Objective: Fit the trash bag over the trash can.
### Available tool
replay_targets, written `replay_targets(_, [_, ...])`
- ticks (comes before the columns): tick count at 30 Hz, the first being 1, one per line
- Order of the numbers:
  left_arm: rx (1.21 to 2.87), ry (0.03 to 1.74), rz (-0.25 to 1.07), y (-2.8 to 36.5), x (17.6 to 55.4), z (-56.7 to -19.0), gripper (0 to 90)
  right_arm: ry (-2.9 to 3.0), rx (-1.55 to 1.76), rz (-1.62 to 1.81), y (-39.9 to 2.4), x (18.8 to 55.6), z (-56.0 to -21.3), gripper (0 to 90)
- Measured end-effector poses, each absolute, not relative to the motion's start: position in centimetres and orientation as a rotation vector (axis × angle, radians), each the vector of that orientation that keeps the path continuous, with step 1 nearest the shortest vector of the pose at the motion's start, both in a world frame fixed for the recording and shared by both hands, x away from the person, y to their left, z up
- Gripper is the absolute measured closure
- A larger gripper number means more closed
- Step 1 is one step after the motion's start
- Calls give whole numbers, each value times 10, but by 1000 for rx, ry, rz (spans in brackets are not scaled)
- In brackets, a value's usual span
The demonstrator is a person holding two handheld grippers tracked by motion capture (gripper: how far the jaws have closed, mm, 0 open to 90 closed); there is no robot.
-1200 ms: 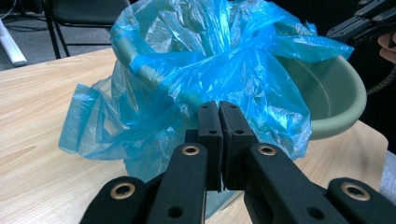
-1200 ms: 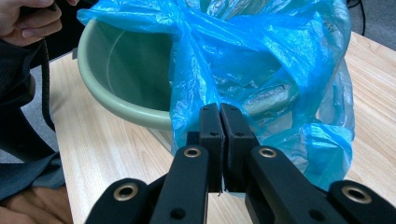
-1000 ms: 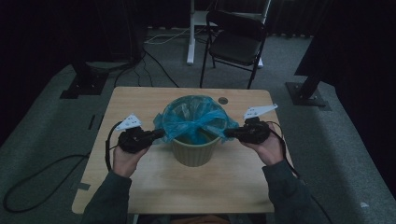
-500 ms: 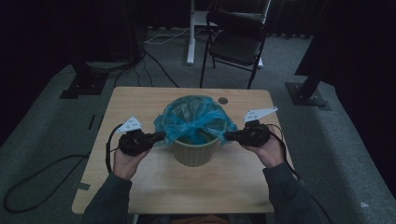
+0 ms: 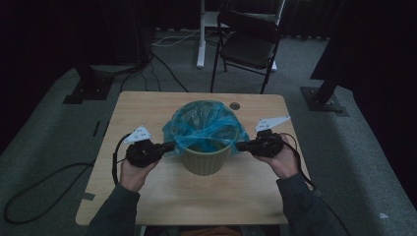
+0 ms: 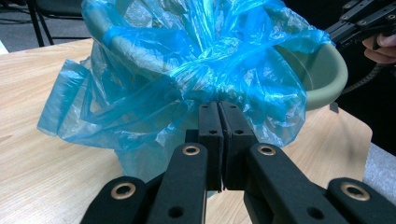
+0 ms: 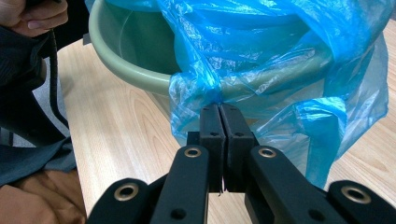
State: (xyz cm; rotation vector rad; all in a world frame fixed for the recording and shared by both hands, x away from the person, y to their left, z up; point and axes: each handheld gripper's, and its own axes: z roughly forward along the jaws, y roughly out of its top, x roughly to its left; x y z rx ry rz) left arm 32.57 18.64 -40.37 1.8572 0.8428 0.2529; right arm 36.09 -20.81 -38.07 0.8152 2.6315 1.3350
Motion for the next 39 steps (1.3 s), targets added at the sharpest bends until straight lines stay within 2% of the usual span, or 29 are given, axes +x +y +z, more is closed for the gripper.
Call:
replay_targets(12, [1887,823,273,181,322,-406,862,2646,827,1328,-208,362,-387,889])
replay_targets(26, [1786,813,341,200,324,-386,706,2643,824,1323,-208,362,-386,888])
replay_targets(35, [1741,841,264,204,342,-391,592,2646,824,1320,-207,363,-386,887])
replay_targets(39, [1773,830,252,205,348,-397,544,2646,822,1317,-207,363,-386,886])
